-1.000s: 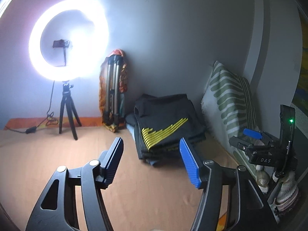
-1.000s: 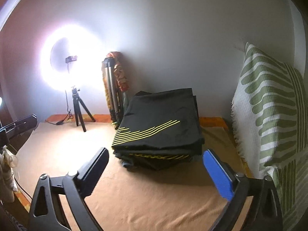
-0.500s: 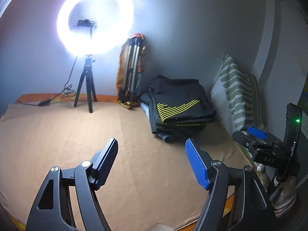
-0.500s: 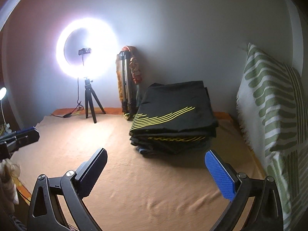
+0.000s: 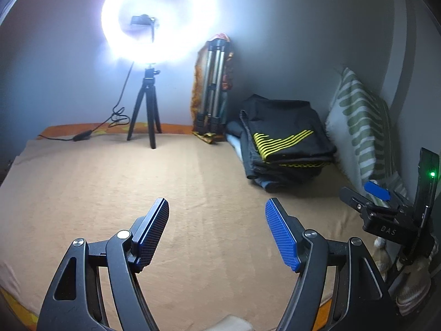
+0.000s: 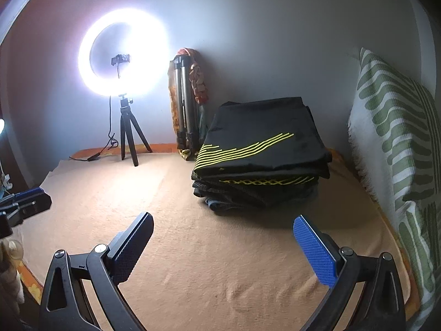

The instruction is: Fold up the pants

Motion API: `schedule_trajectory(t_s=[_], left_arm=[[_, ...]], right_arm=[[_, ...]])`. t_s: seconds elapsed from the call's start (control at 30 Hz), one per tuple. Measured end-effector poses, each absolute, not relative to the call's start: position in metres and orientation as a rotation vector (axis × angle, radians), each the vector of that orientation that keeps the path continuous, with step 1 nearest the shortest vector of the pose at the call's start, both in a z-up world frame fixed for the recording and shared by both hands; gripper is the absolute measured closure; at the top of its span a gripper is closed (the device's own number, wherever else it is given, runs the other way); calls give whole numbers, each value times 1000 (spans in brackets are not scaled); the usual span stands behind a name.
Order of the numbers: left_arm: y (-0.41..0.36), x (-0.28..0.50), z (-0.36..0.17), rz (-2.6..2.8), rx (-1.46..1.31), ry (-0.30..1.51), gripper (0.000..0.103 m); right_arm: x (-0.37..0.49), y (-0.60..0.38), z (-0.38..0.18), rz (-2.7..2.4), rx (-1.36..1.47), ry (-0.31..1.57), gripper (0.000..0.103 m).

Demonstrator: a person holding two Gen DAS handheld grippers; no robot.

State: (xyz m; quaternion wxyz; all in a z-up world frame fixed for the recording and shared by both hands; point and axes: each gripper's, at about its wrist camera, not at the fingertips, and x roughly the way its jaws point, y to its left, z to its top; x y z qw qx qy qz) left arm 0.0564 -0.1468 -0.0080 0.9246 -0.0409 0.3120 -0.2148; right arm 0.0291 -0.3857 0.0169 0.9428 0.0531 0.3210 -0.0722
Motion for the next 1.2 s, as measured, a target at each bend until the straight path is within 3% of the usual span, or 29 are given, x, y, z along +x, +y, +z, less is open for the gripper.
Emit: schedule_trajectory(t_s=[0.43, 0.6, 0.7, 1.2], left_arm=[[-156, 63, -35, -445, -29, 725, 30], [-151, 64, -34, -433, -33, 723, 30], [-147, 64, -34, -429, -45, 726, 23], [-145, 62, -32, -431, -18, 715, 23]], right_arm=[[41, -388, 2, -175, 97, 663, 0], [46, -388, -2, -173, 104, 680, 0], [46, -387, -3, -169, 110, 681, 0], [47, -383, -4, -162, 96, 686, 0]])
